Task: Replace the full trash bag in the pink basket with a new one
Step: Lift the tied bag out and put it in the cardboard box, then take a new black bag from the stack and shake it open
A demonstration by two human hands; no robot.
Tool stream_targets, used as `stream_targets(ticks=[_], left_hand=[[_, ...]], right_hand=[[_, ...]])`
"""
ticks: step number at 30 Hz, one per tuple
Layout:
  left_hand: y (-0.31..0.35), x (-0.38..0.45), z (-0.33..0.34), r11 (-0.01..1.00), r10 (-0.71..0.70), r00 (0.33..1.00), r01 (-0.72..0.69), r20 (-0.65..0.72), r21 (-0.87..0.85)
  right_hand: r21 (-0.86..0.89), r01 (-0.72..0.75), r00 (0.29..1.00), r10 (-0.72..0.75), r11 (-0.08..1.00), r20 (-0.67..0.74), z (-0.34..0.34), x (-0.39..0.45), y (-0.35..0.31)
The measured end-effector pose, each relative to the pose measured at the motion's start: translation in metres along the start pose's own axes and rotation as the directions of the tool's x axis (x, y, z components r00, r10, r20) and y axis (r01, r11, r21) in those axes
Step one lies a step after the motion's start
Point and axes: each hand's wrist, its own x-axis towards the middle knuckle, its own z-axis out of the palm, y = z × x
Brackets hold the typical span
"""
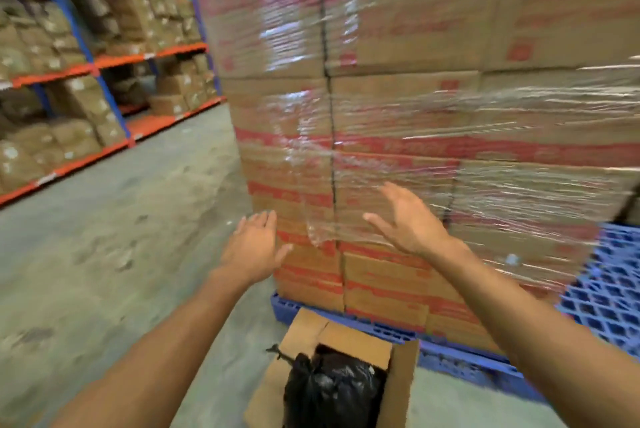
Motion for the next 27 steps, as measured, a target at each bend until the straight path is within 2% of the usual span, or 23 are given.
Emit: stream_targets(ticks=[3, 7, 13, 18, 23, 27], left_hand=[[0.067, 0.014, -0.037, 0.977, 0.208, 0.974, -0.211, -0.089, -0.023], [0.185, 0.013, -0.069, 0.883, 0.458, 0.877, -0.467, -0.147, -0.038], [0.385, -0.045, -0.105, 0.622, 0.736, 0.636, -0.771, -0.233, -0.137], [0.548, -0.114, -0.120, 0.464, 0.832, 0.478, -0.878, -0.281, -0.117], [0.702, -0.201, -0.103, 0.336, 0.902, 0.376, -0.920, -0.213, -0.201], [0.794, -0.258, -0.077, 0.275, 0.944, 0.308, -0.932, -0.120, -0.234]], right_hand=[[-0.103, -0.134, 0.984, 0.120, 0.986, -0.132, -0.061, -0.043, 0.032], [-0.201, -0.364, 0.916, 0.311, 0.909, -0.251, -0.135, -0.132, 0.080], [-0.265, -0.632, 0.759, 0.513, 0.728, -0.400, -0.220, -0.295, 0.160], [-0.252, -0.765, 0.632, 0.618, 0.592, -0.468, -0.270, -0.434, 0.226], [-0.246, -0.867, 0.498, 0.752, 0.433, -0.431, -0.313, -0.581, 0.290], [-0.177, -0.940, 0.339, 0.845, 0.290, -0.413, -0.344, -0.676, 0.339]])
